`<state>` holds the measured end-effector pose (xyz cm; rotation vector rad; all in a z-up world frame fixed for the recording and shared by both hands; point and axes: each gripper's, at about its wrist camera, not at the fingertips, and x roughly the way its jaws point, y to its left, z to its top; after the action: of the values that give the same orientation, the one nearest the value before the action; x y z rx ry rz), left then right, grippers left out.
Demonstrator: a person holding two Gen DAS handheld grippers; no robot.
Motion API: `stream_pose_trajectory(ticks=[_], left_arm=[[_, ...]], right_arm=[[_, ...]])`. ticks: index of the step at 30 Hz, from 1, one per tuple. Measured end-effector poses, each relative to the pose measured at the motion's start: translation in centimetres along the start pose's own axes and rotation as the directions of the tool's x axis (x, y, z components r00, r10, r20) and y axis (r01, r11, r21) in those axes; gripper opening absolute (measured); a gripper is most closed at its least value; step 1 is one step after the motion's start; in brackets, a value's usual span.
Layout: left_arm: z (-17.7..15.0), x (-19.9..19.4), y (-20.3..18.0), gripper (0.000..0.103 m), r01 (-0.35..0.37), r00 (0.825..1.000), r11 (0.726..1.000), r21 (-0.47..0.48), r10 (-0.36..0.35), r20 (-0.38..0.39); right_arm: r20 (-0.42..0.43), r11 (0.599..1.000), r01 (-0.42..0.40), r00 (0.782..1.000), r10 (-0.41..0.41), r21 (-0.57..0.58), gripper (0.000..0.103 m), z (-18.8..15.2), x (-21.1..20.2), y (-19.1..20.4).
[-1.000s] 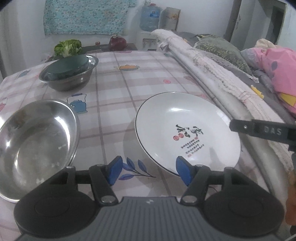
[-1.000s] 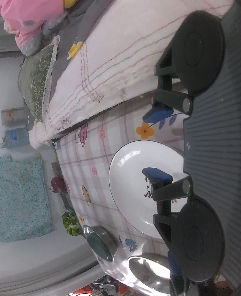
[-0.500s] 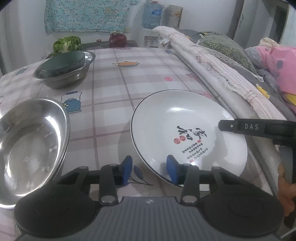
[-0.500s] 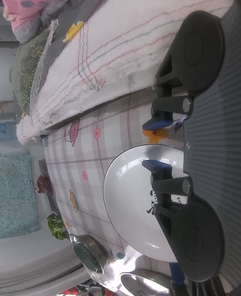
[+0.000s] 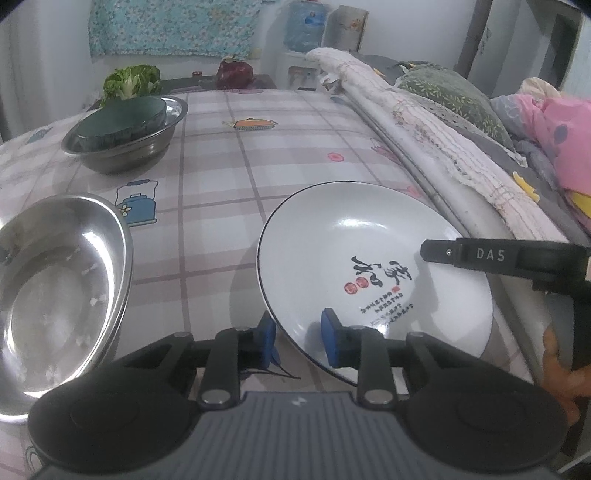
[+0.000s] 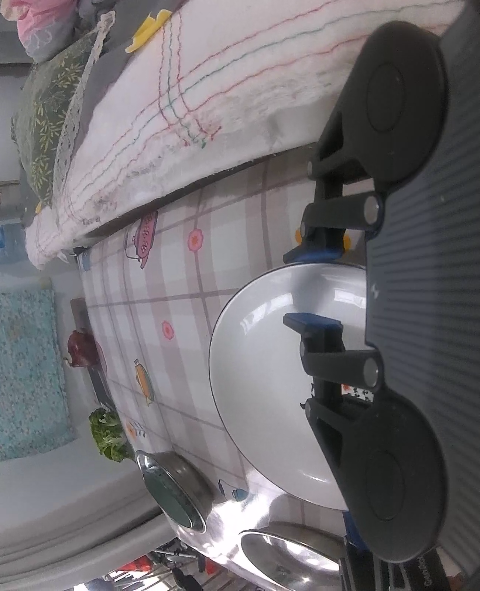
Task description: Organize plates and bowls
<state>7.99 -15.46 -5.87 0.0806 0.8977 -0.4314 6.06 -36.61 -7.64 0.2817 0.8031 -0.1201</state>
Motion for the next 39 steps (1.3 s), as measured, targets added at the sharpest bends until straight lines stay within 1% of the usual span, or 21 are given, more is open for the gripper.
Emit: stream_pose_trajectory(ticks=[10,27,34,39], left_arm=[[-0.3,-0.5,0.7,0.028,-0.010,1.000,1.000,-0.001,0.010,-0.006],[-2.5,-2.9,2.8,0.028,-0.025,1.000,1.000,-0.019,0.025,-0.012],[-3.7,-3.8,3.3,0.028,-0.020,1.000,1.000,-0.020,0.019,-0.017],[-3.8,-3.9,3.2,0.028,-0.019,1.000,1.000,-0.021,0.019,-0.016]], right_arm=[[-0.021,1.000,-0.018,1.000,0.018,-0.004,0.027,-0.6,-0.5,0.5],[-0.055,0.998,-0.047,0.998,0.044,-0.048,0.029,-3.2,-2.6,3.8],[-0.059,0.998,-0.054,0.997,0.052,-0.043,0.029,-4.1,-3.4,4.3],[-0.058,0.998,-0.055,0.997,0.052,-0.042,0.029,-4.2,-3.4,4.4]])
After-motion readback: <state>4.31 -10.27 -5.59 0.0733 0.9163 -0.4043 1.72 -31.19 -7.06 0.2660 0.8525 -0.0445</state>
